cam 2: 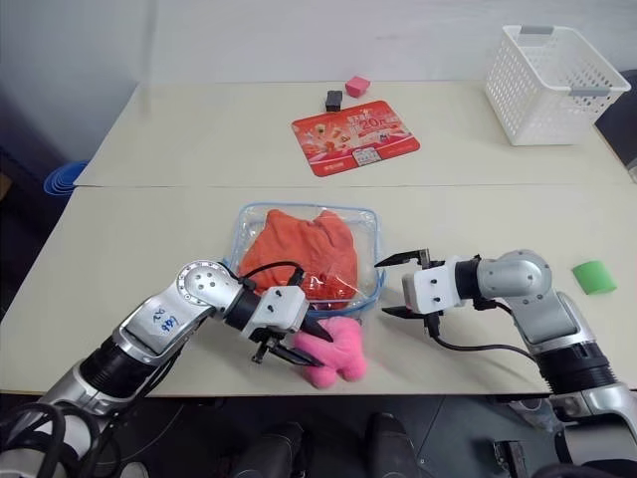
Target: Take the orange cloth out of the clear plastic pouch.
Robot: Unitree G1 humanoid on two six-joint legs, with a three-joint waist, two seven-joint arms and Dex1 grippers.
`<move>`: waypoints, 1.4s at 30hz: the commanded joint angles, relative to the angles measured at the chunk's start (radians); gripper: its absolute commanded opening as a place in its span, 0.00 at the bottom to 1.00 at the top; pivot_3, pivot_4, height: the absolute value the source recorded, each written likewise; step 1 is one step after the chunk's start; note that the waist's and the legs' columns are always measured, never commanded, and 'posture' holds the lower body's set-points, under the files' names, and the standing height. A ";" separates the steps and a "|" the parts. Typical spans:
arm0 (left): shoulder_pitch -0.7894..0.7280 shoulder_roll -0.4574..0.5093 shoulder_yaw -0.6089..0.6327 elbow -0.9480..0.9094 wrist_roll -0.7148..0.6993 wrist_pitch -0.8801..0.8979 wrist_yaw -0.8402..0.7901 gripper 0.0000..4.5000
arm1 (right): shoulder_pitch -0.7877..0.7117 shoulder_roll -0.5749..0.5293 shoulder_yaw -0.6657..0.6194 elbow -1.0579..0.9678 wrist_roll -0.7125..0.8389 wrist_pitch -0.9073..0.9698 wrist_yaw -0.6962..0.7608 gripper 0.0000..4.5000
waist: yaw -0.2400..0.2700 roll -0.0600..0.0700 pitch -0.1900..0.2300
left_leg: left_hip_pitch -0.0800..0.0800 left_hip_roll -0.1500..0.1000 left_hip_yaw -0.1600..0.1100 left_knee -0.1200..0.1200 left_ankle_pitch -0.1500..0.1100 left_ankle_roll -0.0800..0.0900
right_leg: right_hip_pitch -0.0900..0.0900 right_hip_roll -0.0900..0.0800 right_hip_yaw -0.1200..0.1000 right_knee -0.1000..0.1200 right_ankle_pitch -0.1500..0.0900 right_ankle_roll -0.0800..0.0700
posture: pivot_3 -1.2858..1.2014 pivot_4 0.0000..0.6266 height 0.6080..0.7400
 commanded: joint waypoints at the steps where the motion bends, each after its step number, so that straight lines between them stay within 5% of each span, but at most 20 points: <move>1: 0.026 0.011 0.012 -0.030 0.007 0.008 -0.002 0.12 | -0.024 0.007 0.000 0.018 -0.007 -0.054 -0.019 0.90 | 0.000 0.000 0.000 | 0.000 0.000 0.000 0.000 0.000 0.000 | 0.000 0.000 0.000 0.000 0.000 0.000 | 0.52 0.24 1.00; 3: 0.034 0.016 0.021 -0.039 0.007 0.009 0.000 0.00 | -0.032 0.016 0.008 0.035 -0.008 -0.071 -0.018 0.86 | 0.000 0.000 0.000 | 0.000 0.000 0.000 0.000 0.000 0.000 | 0.000 0.000 0.000 0.000 0.000 0.000 | 0.52 0.24 1.00; 5: 0.039 0.018 0.029 -0.044 0.010 0.011 0.004 0.00 | -0.040 0.027 0.012 0.048 0.003 -0.073 -0.014 0.77 | -0.001 0.000 0.000 | 0.000 0.000 0.000 0.000 0.000 0.000 | 0.000 0.000 0.000 0.000 0.000 0.000 | 0.52 0.24 1.00; 16: 0.046 0.005 0.069 -0.055 0.015 0.031 0.059 0.00 | -0.072 0.047 0.022 0.093 0.016 -0.101 0.014 0.00 | -0.006 0.000 0.000 | 0.000 0.000 0.000 0.000 0.000 0.000 | 0.000 0.000 0.000 0.001 0.000 0.000 | 0.52 0.24 1.00; 24: 0.102 0.039 0.162 -0.126 -0.023 0.088 0.114 0.00 | -0.108 0.034 0.023 0.177 -0.005 -0.163 0.009 0.00 | -0.017 0.000 0.000 | 0.000 0.000 0.000 0.000 0.000 0.000 | 0.000 0.000 0.000 0.001 0.000 0.000 | 0.52 0.24 1.00; 34: 0.483 0.232 0.582 -0.407 -0.207 0.284 0.191 0.00 | -0.202 -0.036 0.005 0.392 0.022 -0.345 0.052 0.00 | -0.021 0.000 0.000 | 0.000 0.001 0.000 -0.001 0.000 -0.001 | -0.001 -0.001 0.002 0.000 0.000 0.000 | 0.52 0.24 1.00; 42: 0.645 0.289 0.984 -0.274 -0.279 0.342 0.221 0.00 | -0.220 -0.063 0.003 0.463 0.046 -0.408 0.082 0.00 | -0.021 0.000 0.000 | 0.000 0.001 -0.002 -0.001 0.000 -0.001 | -0.001 -0.001 0.001 -0.003 -0.001 -0.001 | 0.52 0.24 1.00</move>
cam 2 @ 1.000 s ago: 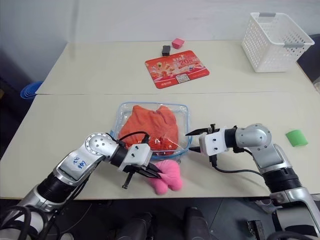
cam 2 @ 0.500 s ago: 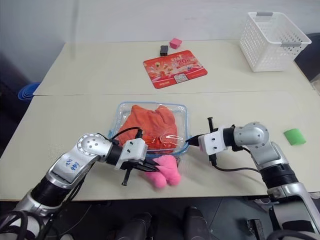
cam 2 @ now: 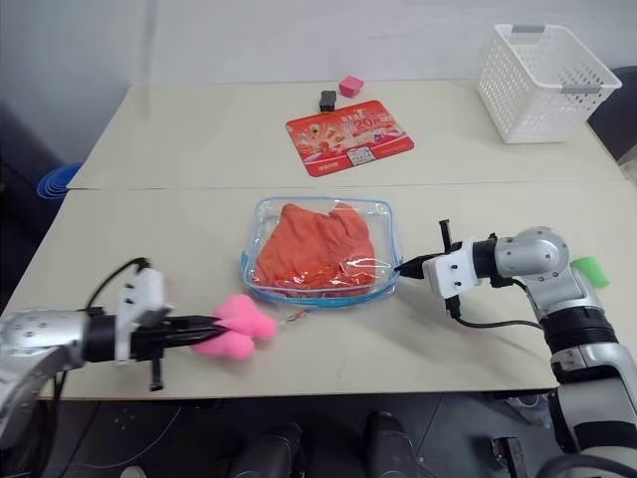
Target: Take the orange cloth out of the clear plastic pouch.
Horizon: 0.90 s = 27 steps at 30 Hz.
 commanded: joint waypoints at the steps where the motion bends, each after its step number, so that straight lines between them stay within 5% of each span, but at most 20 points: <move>1: 0.005 0.039 0.172 0.122 -0.017 -0.002 0.003 0.00 | -0.015 -0.036 -0.036 0.018 0.031 -0.027 0.014 0.00 | 0.000 0.000 0.000 | 0.000 0.000 0.000 0.000 0.000 0.000 | 0.000 0.000 0.000 0.000 0.000 0.000 | 0.52 0.24 1.00; 6: -0.002 0.065 0.208 0.256 0.011 -0.071 0.010 0.00 | -0.017 -0.039 -0.038 0.014 0.059 -0.006 0.037 0.00 | 0.000 0.000 0.000 | 0.000 0.000 0.000 0.000 0.000 0.000 | 0.000 0.000 0.000 0.000 0.000 0.000 | 0.52 0.24 1.00; 15: -0.005 0.006 0.104 0.223 -0.012 -0.085 0.053 0.00 | 0.002 -0.038 -0.036 -0.025 0.084 0.045 0.055 0.00 | -0.001 0.000 0.000 | 0.000 0.000 0.000 0.000 -0.001 0.000 | 0.000 0.000 0.000 0.001 0.000 0.000 | 0.52 0.24 1.00; 18: -0.005 -0.008 0.092 0.241 -0.026 -0.076 0.055 0.16 | 0.016 -0.048 -0.039 -0.047 0.098 0.095 0.068 0.14 | -0.001 0.000 0.000 | 0.000 0.000 0.000 0.000 -0.001 0.000 | 0.000 0.000 0.000 0.001 0.000 0.000 | 0.52 0.24 1.00; 27: 0.044 0.026 0.190 0.255 -0.091 -0.047 0.007 0.78 | 0.132 -0.126 -0.111 -0.172 0.147 0.215 0.052 0.83 | 0.002 0.000 0.000 | 0.000 0.000 0.000 0.000 -0.001 0.000 | 0.000 0.000 0.000 0.001 0.000 0.000 | 0.52 0.24 1.00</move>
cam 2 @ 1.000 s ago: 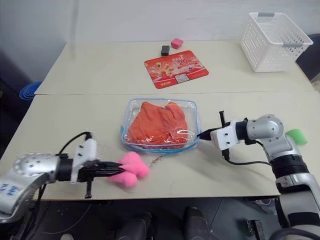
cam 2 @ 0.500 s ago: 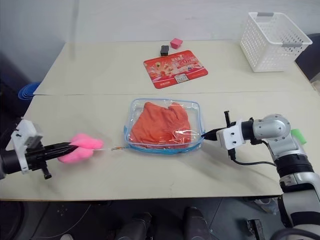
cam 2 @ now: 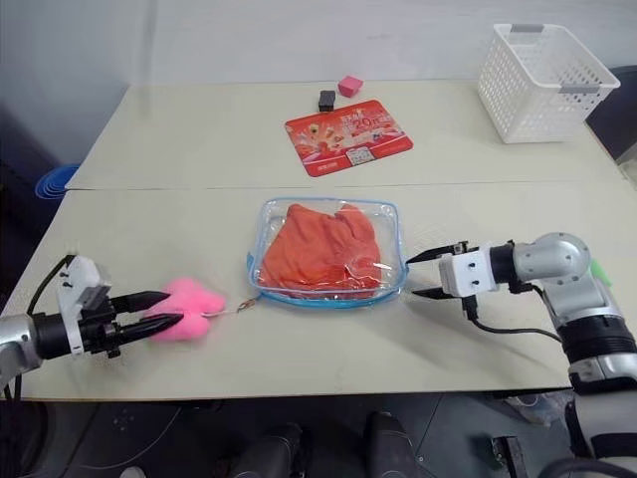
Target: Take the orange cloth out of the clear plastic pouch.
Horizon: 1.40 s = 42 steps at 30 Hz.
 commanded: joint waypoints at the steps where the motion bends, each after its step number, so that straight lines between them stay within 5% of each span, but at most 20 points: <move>1: -0.020 0.044 0.115 0.005 -0.081 0.057 -0.018 0.85 | 0.058 -0.054 -0.089 -0.105 0.063 0.089 -0.021 0.90 | 0.002 0.000 0.000 | 0.000 0.000 0.000 0.000 0.000 0.000 | 0.000 0.000 0.000 -0.001 0.000 0.000 | 0.52 0.24 1.00; 3: -0.040 0.075 0.167 0.009 -0.134 0.100 -0.042 0.98 | 0.120 -0.081 -0.135 -0.181 0.108 0.183 -0.032 1.00 | 0.004 0.000 0.000 | 0.000 0.000 -0.001 0.000 0.000 0.000 | 0.000 0.000 0.000 -0.001 0.000 0.000 | 0.52 0.24 1.00; 6: -0.166 0.152 0.139 -0.043 -0.181 0.118 -0.043 0.99 | 0.294 -0.158 -0.253 -0.430 0.328 0.565 -0.052 1.00 | 0.017 0.000 0.000 | 0.000 0.000 -0.002 0.000 0.000 0.000 | 0.000 -0.001 -0.001 -0.001 0.000 0.000 | 0.52 0.24 1.00; 12: -0.412 0.182 -0.243 -0.188 -0.045 -0.026 -0.044 0.99 | 0.476 -0.201 -0.402 -0.771 0.626 1.015 -0.147 1.00 | 0.024 0.001 0.000 | 0.000 0.000 -0.002 0.000 -0.001 0.000 | 0.002 -0.002 0.000 -0.002 0.000 0.000 | 0.52 0.24 1.00; 17: -0.591 0.051 -0.649 -0.075 0.332 -0.340 -0.020 0.99 | 0.473 -0.126 -0.401 -0.944 0.725 1.152 -0.279 1.00 | 0.027 0.001 0.000 | 0.001 0.000 0.000 0.000 0.000 -0.001 | 0.002 0.000 0.000 -0.002 0.000 0.000 | 0.52 0.24 1.00; 22: -0.646 -0.033 -0.759 0.085 0.528 -0.545 0.021 0.99 | 0.478 -0.076 -0.383 -0.985 0.692 1.177 -0.325 1.00 | 0.029 -0.001 0.001 | -0.002 -0.001 0.000 0.000 0.000 0.000 | -0.001 0.001 0.001 0.000 0.000 0.001 | 0.52 0.24 1.00; 27: -0.660 -0.082 -0.753 0.138 0.572 -0.617 0.030 0.99 | 0.493 -0.054 -0.385 -0.991 0.662 1.174 -0.326 1.00 | 0.031 -0.001 0.001 | -0.003 -0.002 0.000 0.000 0.000 0.001 | -0.001 0.000 0.000 0.000 0.001 0.001 | 0.52 0.24 1.00; 32: -0.650 -0.128 -0.738 0.144 0.576 -0.628 0.037 0.74 | 0.526 -0.051 -0.391 -0.991 0.625 1.148 -0.299 1.00 | 0.032 -0.002 0.001 | -0.003 -0.002 -0.001 0.001 0.000 0.002 | -0.001 0.000 0.000 0.000 0.001 0.002 | 0.52 0.24 1.00; 42: -0.621 -0.177 -0.709 0.108 0.540 -0.567 0.039 0.03 | 0.515 -0.026 -0.379 -0.975 0.581 1.118 -0.280 1.00 | 0.029 -0.002 0.001 | -0.003 -0.002 -0.001 0.001 0.000 0.002 | -0.001 0.000 0.000 0.001 0.001 0.002 | 0.52 0.24 1.00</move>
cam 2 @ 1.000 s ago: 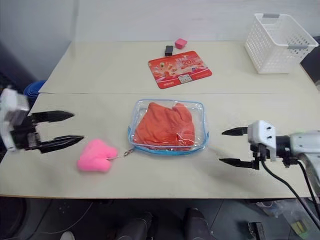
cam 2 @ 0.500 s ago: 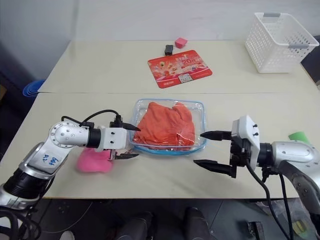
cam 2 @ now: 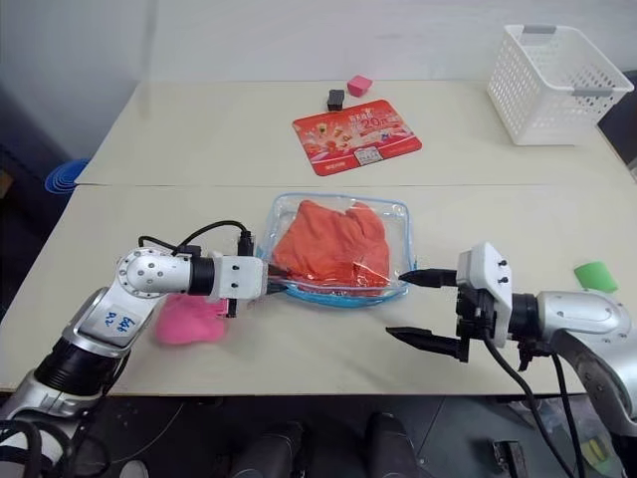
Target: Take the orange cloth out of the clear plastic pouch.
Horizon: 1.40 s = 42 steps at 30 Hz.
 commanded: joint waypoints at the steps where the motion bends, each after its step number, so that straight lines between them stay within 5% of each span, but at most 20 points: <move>1: 0.009 -0.032 0.056 -0.065 -0.061 0.075 0.020 0.01 | -0.005 0.009 -0.002 -0.015 -0.021 -0.031 0.011 1.00 | 0.000 0.000 0.000 | 0.000 0.000 0.000 0.000 0.000 0.000 | 0.000 0.000 0.000 0.000 0.000 0.000 | 0.52 0.24 1.00; 3: 0.019 -0.084 0.102 -0.096 -0.137 0.174 0.048 0.01 | -0.005 0.015 0.001 -0.016 -0.039 -0.043 0.011 1.00 | 0.002 0.000 0.000 | 0.000 0.000 0.000 0.000 0.000 0.000 | 0.000 0.000 0.000 0.001 0.000 0.000 | 0.52 0.24 1.00; 6: 0.030 -0.164 0.183 -0.140 -0.258 0.307 0.095 0.00 | -0.003 0.030 0.014 -0.019 -0.071 -0.065 0.004 0.87 | 0.002 -0.001 0.000 | 0.000 -0.001 -0.001 0.001 0.000 0.001 | 0.000 0.000 0.000 0.001 0.000 0.000 | 0.52 0.24 1.00; 12: 0.048 -0.217 0.200 -0.218 -0.318 0.432 0.157 0.00 | -0.032 0.085 0.101 -0.022 -0.185 -0.143 -0.033 0.43 | -0.004 -0.001 0.000 | 0.000 -0.001 0.000 0.001 0.000 0.000 | 0.000 0.000 0.000 0.002 0.000 0.001 | 0.52 0.24 1.00; 16: 0.073 -0.215 0.168 -0.234 -0.295 0.420 0.169 0.00 | -0.124 0.147 0.225 0.063 -0.436 -0.296 -0.135 0.12 | -0.005 -0.001 0.000 | 0.003 -0.001 0.000 0.000 0.000 0.000 | 0.000 0.001 0.001 0.002 0.000 0.001 | 0.52 0.24 1.00; 23: 0.080 -0.228 0.142 -0.240 -0.290 0.418 0.200 0.00 | -0.210 0.222 0.338 0.198 -0.636 -0.444 -0.198 0.16 | -0.002 -0.001 0.000 | 0.003 -0.003 -0.001 0.000 0.000 0.000 | -0.001 0.000 0.003 0.002 0.000 0.001 | 0.52 0.24 1.00; 28: 0.088 -0.231 0.130 -0.251 -0.284 0.416 0.213 0.00 | -0.212 0.235 0.363 0.231 -0.695 -0.515 -0.204 0.44 | -0.004 -0.001 0.000 | 0.003 -0.003 -0.001 0.000 0.001 0.000 | -0.001 0.001 0.003 0.002 0.000 0.001 | 0.52 0.24 1.00; 33: 0.088 -0.247 0.128 -0.272 -0.301 0.437 0.229 0.00 | -0.242 0.290 0.386 0.280 -0.875 -0.571 -0.362 0.78 | -0.005 -0.001 0.000 | 0.003 -0.003 -0.001 0.000 0.001 0.000 | -0.001 0.001 0.003 0.003 0.000 0.001 | 0.52 0.24 1.00; 42: 0.073 -0.263 0.123 -0.274 -0.309 0.456 0.247 0.00 | -0.227 0.262 0.441 0.322 -1.040 -0.743 -0.410 0.78 | -0.005 -0.001 0.000 | 0.003 -0.003 -0.001 0.000 0.001 0.000 | -0.002 0.003 0.003 0.003 0.000 0.001 | 0.52 0.24 1.00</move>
